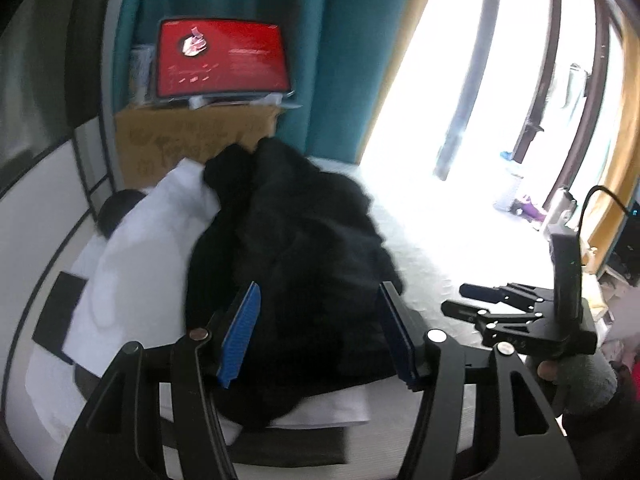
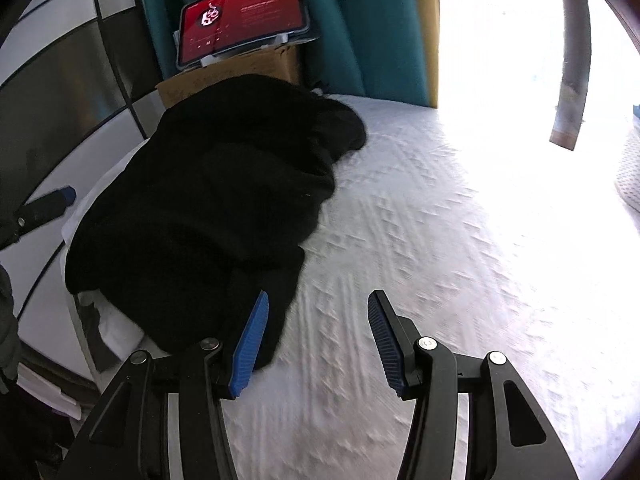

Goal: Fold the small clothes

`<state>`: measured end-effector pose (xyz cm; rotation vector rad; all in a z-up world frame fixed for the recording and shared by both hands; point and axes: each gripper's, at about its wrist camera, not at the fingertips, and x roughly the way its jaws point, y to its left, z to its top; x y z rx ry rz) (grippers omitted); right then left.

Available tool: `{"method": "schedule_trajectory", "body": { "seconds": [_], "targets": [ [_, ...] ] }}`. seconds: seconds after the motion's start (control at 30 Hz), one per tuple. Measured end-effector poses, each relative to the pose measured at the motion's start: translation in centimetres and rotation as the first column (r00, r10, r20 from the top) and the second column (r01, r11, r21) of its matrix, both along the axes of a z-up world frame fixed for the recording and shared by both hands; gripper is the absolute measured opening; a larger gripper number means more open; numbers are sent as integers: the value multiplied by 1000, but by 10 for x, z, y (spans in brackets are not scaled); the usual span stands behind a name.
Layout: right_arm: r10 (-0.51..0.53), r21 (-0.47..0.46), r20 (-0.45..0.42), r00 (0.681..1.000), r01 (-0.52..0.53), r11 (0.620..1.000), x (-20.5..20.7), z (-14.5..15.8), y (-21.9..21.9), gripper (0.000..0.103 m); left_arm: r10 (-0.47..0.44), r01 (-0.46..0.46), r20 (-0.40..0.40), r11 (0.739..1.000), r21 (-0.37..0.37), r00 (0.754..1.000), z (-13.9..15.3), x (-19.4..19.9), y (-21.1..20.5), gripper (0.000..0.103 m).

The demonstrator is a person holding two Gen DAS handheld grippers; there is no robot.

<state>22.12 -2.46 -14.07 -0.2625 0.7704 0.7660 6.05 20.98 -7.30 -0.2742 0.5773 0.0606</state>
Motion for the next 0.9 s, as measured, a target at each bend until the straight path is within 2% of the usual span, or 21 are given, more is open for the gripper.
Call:
{"method": "schedule_trajectory", "body": {
  "seconds": [0.1, 0.13, 0.2, 0.23, 0.4, 0.47, 0.53, 0.7, 0.9],
  "targets": [
    [-24, -1, 27, 999, 24, 1000, -7, 10, -20, 57, -28, 28, 16, 1000, -4, 999, 4, 4, -15, 61],
    [-33, -2, 37, 999, 33, 999, -10, 13, -27, 66, -35, 35, 17, 999, -4, 999, 4, 7, -21, 67],
    [-52, 2, 64, 997, 52, 999, -15, 21, -41, 75, -38, 38, 26, 999, -6, 999, 3, 9, -30, 79],
    [-60, 4, 74, 995, 60, 998, -17, 24, -47, 75, -32, 33, 37, 999, -14, 999, 2, 9, -35, 86],
    [-123, 27, 108, 987, 120, 992, -29, 36, -86, 75, -40, 45, 80, 997, -63, 996, -2, 10, -62, 90],
    [-148, 31, 117, 982, 145, 989, -33, 39, -100, 75, -39, 47, 99, 996, -77, 994, -2, 10, -72, 95],
    [-173, 36, 131, 976, 170, 985, -36, 44, -114, 75, -46, 54, 125, 997, -60, 991, 2, 9, -85, 102],
    [-241, 70, 183, 953, 232, 970, -48, 61, -147, 75, -50, 41, 183, 998, 52, 982, 16, 7, -120, 102],
    [-294, 109, 254, 922, 275, 955, -65, 85, -174, 76, -58, 38, 252, 996, 85, 966, 38, -6, -140, 102]
  ]
}}
